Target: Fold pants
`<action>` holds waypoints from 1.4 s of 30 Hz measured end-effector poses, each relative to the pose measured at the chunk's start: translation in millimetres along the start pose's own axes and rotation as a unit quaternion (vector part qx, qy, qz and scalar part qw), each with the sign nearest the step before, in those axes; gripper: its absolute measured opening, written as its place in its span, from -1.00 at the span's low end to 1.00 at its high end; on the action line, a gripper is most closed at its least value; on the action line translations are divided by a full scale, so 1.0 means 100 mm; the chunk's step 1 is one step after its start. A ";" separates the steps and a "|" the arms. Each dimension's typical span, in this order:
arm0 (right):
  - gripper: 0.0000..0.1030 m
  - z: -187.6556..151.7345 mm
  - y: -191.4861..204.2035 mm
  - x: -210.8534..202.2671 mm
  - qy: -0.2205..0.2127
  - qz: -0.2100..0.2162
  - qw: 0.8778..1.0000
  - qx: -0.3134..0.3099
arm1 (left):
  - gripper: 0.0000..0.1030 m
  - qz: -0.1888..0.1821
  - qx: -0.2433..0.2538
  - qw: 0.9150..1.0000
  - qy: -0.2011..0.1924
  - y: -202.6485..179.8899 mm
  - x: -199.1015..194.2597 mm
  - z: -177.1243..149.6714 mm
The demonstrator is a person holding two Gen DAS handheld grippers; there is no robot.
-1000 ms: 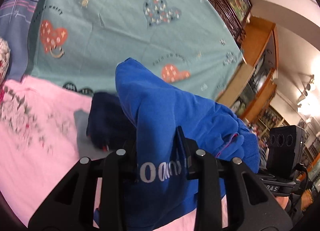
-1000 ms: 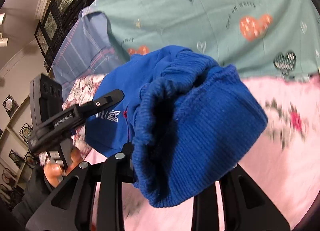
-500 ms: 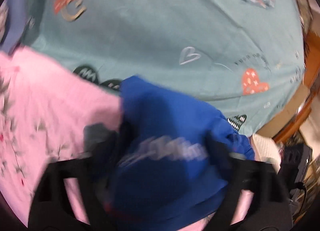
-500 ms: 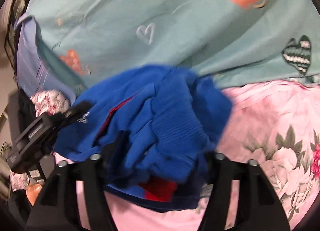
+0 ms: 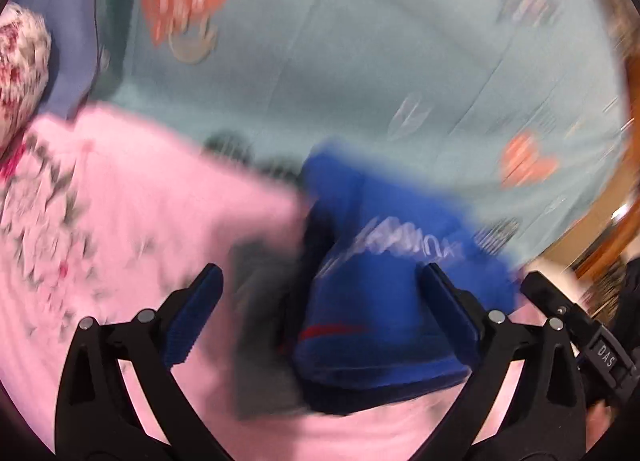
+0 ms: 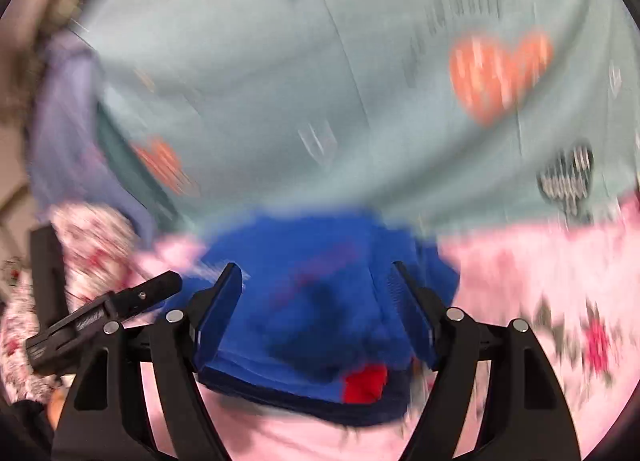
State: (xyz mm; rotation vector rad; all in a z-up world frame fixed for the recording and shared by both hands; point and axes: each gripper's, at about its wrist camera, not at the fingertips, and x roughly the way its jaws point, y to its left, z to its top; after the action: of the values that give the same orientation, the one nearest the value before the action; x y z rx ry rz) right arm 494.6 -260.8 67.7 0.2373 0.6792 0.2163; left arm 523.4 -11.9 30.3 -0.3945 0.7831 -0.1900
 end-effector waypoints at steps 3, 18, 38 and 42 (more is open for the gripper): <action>0.47 -0.17 -0.03 0.28 0.052 -0.041 0.998 -0.003 | 0.96 -0.005 -0.025 0.999 0.034 0.17 0.16 -0.12; 0.97 -1.27 0.51 -2.90 -0.167 0.051 0.980 -0.098 | 0.96 -0.075 0.076 0.979 -0.175 -0.05 -2.91 -1.15; 0.97 -3.83 0.72 -3.88 -0.136 -0.052 0.988 -0.059 | 0.96 0.008 0.163 0.982 -0.096 0.24 -3.76 -3.69; 0.97 -3.88 0.75 -4.01 -0.158 -0.052 0.984 -0.060 | 0.96 0.026 0.178 0.979 -0.100 0.15 -3.79 -3.75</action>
State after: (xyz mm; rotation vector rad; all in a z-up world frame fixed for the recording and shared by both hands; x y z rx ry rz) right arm -67.4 -242.8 35.0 0.1166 0.3610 0.1152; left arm -9.8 16.5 29.1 -0.0530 0.5462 -0.2333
